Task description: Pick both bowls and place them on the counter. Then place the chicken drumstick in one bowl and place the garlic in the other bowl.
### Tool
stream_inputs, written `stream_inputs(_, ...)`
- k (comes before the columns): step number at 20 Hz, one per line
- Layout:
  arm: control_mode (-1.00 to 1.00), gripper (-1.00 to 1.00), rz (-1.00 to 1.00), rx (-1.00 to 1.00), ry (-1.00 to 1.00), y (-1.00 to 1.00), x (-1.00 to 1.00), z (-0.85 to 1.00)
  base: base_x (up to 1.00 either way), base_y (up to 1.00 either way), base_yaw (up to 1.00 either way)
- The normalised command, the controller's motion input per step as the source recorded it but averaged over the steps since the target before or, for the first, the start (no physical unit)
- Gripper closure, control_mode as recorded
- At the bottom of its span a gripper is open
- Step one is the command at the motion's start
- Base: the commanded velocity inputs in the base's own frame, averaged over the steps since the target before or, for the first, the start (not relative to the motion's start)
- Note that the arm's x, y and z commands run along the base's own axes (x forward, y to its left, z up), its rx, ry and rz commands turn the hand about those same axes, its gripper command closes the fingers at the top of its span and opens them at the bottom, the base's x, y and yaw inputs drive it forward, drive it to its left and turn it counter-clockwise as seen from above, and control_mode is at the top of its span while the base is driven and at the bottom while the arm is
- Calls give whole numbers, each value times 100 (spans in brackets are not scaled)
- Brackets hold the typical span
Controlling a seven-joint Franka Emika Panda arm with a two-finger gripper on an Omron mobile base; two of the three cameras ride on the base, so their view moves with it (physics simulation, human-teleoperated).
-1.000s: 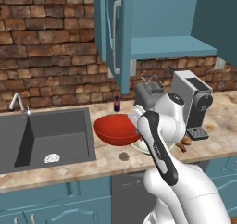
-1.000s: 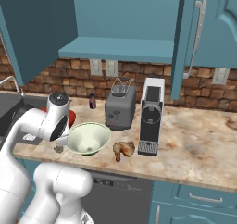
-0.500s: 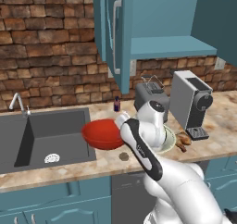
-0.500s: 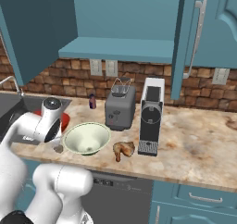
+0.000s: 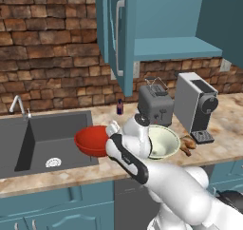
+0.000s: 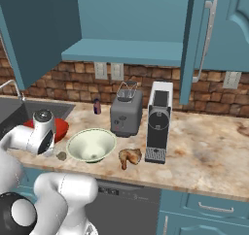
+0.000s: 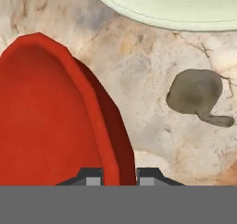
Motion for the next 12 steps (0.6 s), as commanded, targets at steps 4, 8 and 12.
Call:
stream_inputs(4, -100, 100, -21, 0, 0, 37, 5, -19, 0, 0, 0)
stream_inputs(8, -100, 100, -29, 2, 0, 21, -1, -7, 0, 0, 0)
stream_inputs(12, -100, 100, -37, 3, 0, 21, -15, 1, 0, 0, 0)
